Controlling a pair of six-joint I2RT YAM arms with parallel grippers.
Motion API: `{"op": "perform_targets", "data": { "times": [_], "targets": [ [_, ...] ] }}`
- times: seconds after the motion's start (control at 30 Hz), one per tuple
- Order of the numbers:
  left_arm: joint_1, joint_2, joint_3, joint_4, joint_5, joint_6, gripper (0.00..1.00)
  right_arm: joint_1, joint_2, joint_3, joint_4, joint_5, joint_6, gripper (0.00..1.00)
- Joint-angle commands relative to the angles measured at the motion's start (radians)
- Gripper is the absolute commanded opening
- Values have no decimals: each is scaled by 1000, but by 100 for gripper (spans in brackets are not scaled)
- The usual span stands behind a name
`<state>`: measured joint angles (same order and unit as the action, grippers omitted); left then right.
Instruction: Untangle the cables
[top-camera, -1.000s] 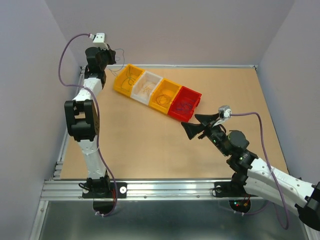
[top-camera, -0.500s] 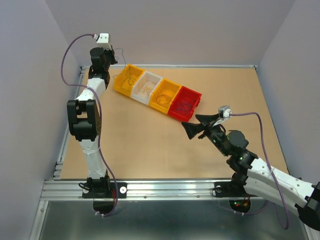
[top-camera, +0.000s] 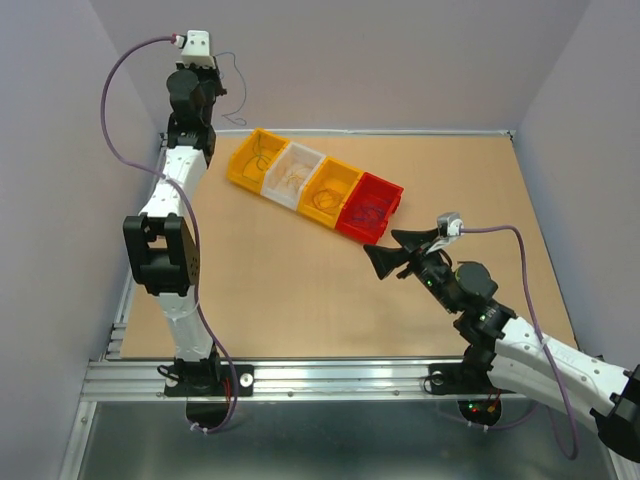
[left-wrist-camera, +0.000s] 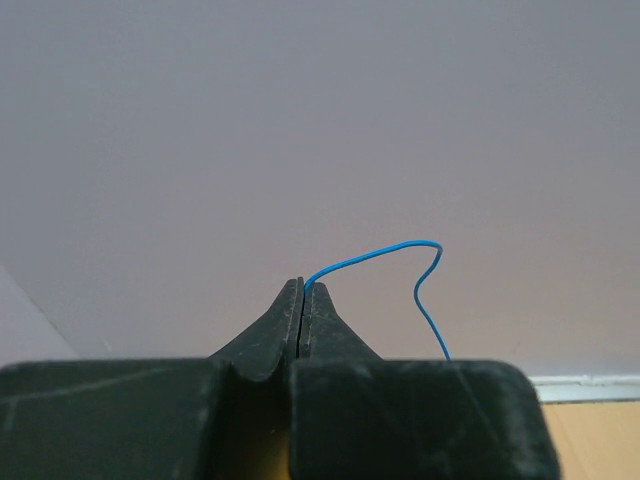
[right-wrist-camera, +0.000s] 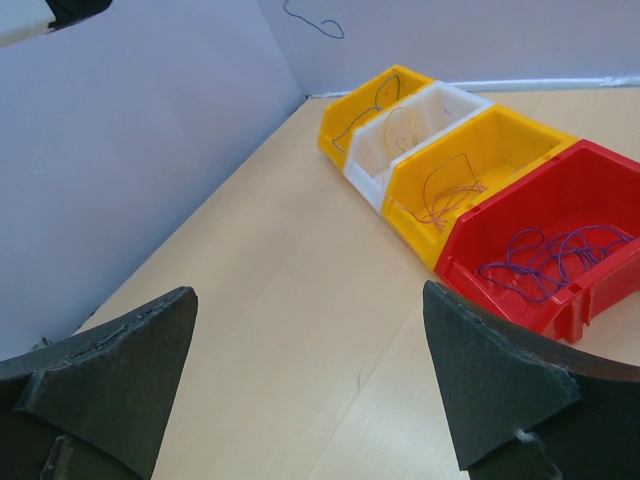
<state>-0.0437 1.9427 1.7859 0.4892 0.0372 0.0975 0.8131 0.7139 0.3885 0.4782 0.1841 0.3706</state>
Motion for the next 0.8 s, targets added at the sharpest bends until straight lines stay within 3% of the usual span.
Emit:
{"op": "perform_targets", "data": {
  "times": [0.0, 0.3, 0.77],
  "targets": [
    [-25, -85, 43, 63, -30, 60, 0, 3, -11, -16, 14, 9, -4, 99],
    [-85, -108, -14, 75, -28, 94, 0, 4, -17, -22, 10, 6, -2, 99],
    [-108, -2, -82, 80, -72, 114, 0, 4, -77, -36, -33, 5, 4, 99]
  ]
}}
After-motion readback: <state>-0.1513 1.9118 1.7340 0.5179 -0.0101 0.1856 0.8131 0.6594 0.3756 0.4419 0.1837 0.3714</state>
